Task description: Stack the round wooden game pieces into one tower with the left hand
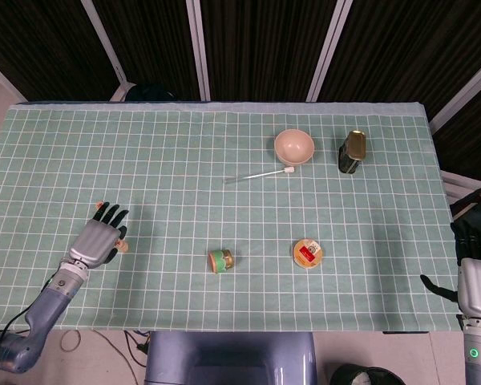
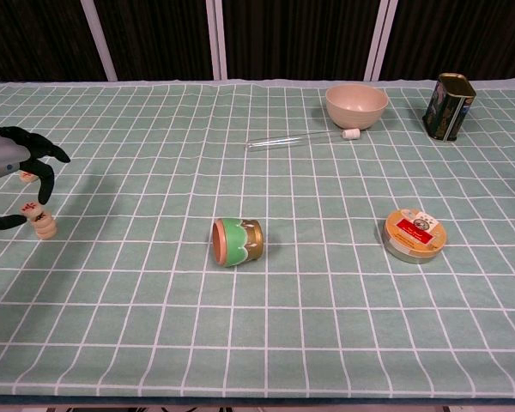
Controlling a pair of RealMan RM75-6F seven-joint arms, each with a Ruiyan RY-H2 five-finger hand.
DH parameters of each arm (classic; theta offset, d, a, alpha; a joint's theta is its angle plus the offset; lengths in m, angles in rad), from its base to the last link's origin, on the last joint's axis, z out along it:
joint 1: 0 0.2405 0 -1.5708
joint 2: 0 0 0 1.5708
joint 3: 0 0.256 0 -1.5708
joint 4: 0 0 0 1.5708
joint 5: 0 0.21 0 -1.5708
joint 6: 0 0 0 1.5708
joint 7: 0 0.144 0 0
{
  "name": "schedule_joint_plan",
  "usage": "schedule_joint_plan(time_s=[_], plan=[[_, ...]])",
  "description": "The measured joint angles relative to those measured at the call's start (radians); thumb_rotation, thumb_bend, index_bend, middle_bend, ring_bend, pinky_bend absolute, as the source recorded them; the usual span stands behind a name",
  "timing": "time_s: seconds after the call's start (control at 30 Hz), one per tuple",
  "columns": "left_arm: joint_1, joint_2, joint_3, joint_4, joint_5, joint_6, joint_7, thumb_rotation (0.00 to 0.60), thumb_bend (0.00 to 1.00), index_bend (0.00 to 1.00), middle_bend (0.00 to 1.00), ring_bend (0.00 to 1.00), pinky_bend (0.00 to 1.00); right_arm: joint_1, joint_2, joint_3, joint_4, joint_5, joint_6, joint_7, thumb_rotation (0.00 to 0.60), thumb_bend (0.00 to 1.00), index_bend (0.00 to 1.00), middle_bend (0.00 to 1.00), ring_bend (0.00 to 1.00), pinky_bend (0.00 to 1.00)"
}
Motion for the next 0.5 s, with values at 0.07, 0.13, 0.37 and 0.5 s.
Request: schedule_joint_plan(time_s=[0.07, 0.13, 0.37, 0.5], plan=[[0.001, -0.005, -0.001, 0.004, -0.002, -0.001, 0.007, 0.6, 0.32, 0.45, 0.1, 0.0, 0.0, 0.0, 0.0, -0.001, 0.0, 0.0, 0.0, 0.0, 0.6, 0.23, 0.05, 0.01, 0.04, 0.0], [0.001, -0.009, -0.001, 0.008, -0.002, -0.002, 0.013, 0.6, 0.32, 0.45, 0.1, 0.0, 0.0, 0.0, 0.001, -0.001, -0.002, 0.001, -0.001, 0.0, 0.6, 0.23, 0.05, 0.01, 0.04, 0.0], [0.001, -0.024, -0.008, 0.018, -0.006, -0.006, 0.027, 0.6, 0.32, 0.44, 0.1, 0.0, 0.0, 0.0, 0.001, 0.0, -0.002, 0.002, -0.001, -0.001, 0.6, 0.23, 0.05, 0.01, 0.04, 0.0], [0.001, -0.027, -0.009, 0.018, -0.007, -0.009, 0.035, 0.6, 0.32, 0.44, 0.1, 0.0, 0.0, 0.0, 0.001, 0.0, -0.002, 0.003, -0.002, 0.0, 0.6, 0.23, 0.05, 0.01, 0.04, 0.0]])
